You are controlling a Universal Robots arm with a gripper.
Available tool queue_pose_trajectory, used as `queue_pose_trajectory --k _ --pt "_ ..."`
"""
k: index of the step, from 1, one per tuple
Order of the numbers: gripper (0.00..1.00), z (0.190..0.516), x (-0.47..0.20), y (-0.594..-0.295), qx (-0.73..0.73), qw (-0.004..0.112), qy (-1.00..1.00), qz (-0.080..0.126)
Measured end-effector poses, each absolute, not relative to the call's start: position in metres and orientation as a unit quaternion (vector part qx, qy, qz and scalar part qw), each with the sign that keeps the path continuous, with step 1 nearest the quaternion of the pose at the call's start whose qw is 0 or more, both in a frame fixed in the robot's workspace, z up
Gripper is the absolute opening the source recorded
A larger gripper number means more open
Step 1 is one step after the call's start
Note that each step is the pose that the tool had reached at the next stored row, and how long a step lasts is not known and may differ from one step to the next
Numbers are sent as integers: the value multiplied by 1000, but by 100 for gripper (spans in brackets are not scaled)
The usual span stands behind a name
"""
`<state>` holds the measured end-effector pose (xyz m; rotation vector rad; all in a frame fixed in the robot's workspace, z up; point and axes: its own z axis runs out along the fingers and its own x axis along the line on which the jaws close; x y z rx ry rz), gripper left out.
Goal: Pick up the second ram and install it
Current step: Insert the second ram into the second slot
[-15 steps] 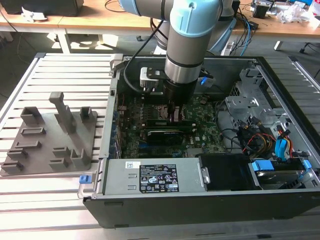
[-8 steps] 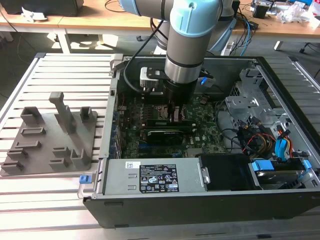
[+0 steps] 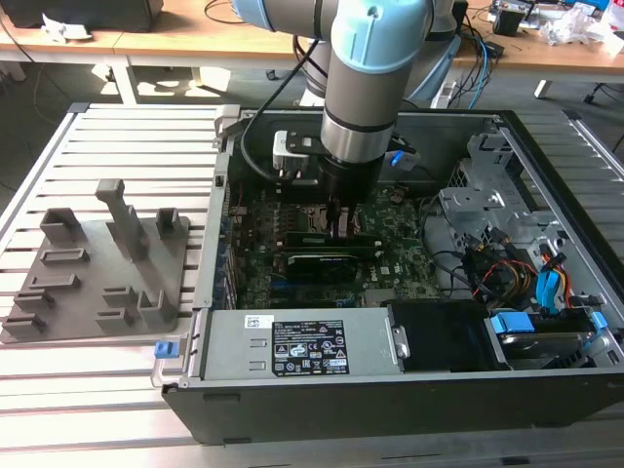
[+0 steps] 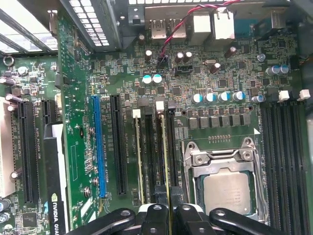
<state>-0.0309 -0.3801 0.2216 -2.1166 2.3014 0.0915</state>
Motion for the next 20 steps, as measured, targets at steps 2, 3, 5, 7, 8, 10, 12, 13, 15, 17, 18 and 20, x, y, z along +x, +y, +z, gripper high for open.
queue_pose_trajectory --k 2,3,5,7,8,10,12,13,15,17,18,20 --pt "14 221 -31 -381 -677 7 735 29" --pt "14 220 -31 -381 -677 7 735 29" --pt "14 218 -31 -381 -677 7 735 30" --pt "14 216 -31 -380 -677 7 735 30" --pt "14 216 -31 -380 -677 8 735 30" --pt "14 216 -31 -380 -677 8 735 30" --pt "15 215 -31 -380 -677 9 735 31" --pt "21 216 -31 -380 -677 8 735 30" --pt "21 217 -31 -380 -677 8 735 30" --pt "21 238 -31 -379 -677 8 735 30" --pt "21 245 -31 -378 -677 7 735 29" --pt "13 250 -31 -371 -677 6 735 28"
